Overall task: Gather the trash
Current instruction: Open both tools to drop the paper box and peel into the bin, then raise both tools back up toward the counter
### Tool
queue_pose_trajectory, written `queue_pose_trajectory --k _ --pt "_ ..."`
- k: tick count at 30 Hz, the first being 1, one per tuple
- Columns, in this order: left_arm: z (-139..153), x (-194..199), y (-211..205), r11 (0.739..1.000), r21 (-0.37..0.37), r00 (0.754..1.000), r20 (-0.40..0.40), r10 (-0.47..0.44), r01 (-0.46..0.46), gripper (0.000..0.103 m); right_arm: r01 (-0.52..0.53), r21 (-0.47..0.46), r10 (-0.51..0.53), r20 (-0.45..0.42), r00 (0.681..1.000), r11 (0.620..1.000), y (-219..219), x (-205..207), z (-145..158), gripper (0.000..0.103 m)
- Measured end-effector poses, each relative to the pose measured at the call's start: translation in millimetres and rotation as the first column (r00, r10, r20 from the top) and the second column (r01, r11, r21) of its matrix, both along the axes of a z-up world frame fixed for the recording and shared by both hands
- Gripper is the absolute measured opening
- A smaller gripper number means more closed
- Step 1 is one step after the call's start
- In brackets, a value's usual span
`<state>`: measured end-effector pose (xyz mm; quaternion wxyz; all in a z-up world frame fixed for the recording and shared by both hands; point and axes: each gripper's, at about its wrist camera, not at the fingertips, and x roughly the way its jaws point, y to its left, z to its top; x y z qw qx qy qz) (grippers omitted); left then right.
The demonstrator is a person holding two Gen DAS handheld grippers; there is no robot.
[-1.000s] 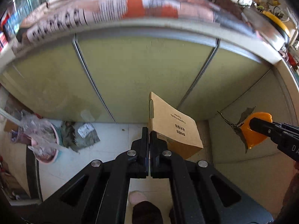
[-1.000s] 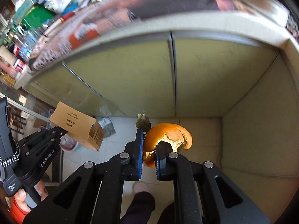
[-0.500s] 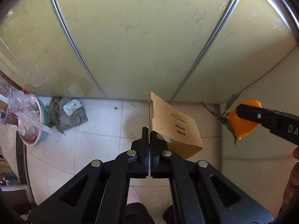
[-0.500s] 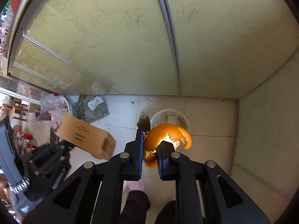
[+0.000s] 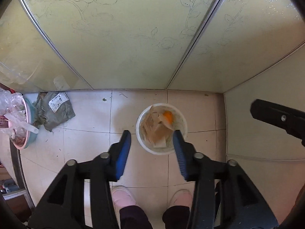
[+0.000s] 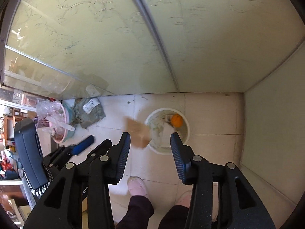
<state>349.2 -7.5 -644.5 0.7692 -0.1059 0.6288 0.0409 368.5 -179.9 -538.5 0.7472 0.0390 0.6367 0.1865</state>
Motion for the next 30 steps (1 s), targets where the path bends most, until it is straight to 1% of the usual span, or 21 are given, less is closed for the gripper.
queue_pose_trajectory --k 2,6,9,10,12,13,14,17,22,25,26,28,30 --pt "1 1 -2 1.000 -0.016 1.000 -0.006 -0.003 0.003 0.044 0.005 -0.015 -0.005 0.006 1.000 1.000 -5 -1 4 0.040" --pt "12 1 -1 1.000 -0.010 1.000 -0.007 -0.008 0.008 0.044 0.017 -0.026 -0.017 0.011 1.000 1.000 -13 1 12 0.040" --pt "33 2 1 1.000 0.006 1.000 0.013 -0.016 0.016 0.044 0.020 -0.032 -0.019 0.030 0.999 0.999 -15 -1 30 0.040" --pt "46 2 1 1.000 0.011 1.000 0.025 -0.019 0.018 0.044 0.020 -0.035 -0.018 0.038 0.999 0.999 -10 -2 34 0.040" --pt "63 2 5 1.000 0.015 0.999 0.043 -0.023 0.023 0.044 0.019 -0.041 -0.017 0.057 0.998 0.999 -11 -6 53 0.040" --pt "80 1 6 0.999 0.018 0.998 0.057 -0.029 0.028 0.044 0.020 -0.042 -0.018 0.067 0.998 0.999 -10 -5 58 0.040" --pt "90 1 7 0.999 0.017 0.996 0.082 -0.033 0.032 0.044 0.022 -0.042 -0.019 0.076 0.997 0.999 -10 -7 71 0.040" --pt "142 -1 9 0.998 0.034 0.990 0.132 -0.052 0.047 0.044 0.030 -0.034 -0.026 0.109 0.994 0.999 -10 -12 107 0.040" --pt "245 -10 17 0.997 0.050 0.968 0.240 -0.074 0.063 0.044 0.049 -0.019 -0.044 0.200 0.979 0.999 -6 -28 190 0.040" --pt "311 -18 26 0.996 0.060 0.944 0.320 -0.087 0.071 0.044 0.066 -0.008 -0.061 0.278 0.959 0.998 -2 -43 248 0.040" --pt "329 -21 30 0.995 0.066 0.934 0.344 -0.092 0.073 0.044 0.073 -0.002 -0.069 0.307 0.949 0.997 1 -48 267 0.040" --pt "373 -28 39 0.994 0.080 0.907 0.409 -0.101 0.074 0.044 0.089 0.011 -0.087 0.366 0.926 0.996 3 -59 304 0.040" --pt "407 -35 51 0.993 0.085 0.881 0.460 -0.108 0.077 0.044 0.104 0.023 -0.104 0.424 0.900 0.994 6 -71 340 0.040"
